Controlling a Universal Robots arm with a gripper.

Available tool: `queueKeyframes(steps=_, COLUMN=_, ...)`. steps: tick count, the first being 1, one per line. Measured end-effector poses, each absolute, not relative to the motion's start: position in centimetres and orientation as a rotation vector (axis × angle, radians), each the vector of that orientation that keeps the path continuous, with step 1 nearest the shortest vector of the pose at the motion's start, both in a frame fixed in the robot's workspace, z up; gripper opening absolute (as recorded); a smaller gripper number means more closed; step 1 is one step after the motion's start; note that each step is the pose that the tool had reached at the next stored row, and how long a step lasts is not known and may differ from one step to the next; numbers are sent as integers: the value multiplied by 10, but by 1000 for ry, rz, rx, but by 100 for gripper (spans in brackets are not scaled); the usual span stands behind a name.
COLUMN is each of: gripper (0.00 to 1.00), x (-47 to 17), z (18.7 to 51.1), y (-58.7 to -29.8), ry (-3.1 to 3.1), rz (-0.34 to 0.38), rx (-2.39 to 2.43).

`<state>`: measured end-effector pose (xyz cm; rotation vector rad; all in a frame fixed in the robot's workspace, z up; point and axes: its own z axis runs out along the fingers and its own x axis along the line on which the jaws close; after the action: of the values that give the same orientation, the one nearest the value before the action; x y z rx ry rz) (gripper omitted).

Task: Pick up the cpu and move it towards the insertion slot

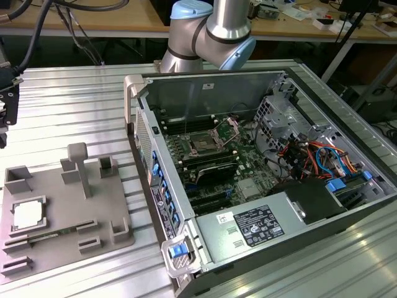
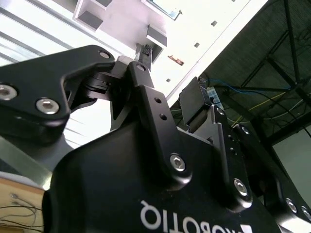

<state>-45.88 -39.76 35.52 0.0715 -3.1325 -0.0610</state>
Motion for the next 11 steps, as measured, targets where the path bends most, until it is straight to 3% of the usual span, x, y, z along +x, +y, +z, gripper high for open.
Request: queueKeyframes(steps=11, gripper=51, x=-459, z=350, y=-398, ry=-3133, rz=-62, rx=72)
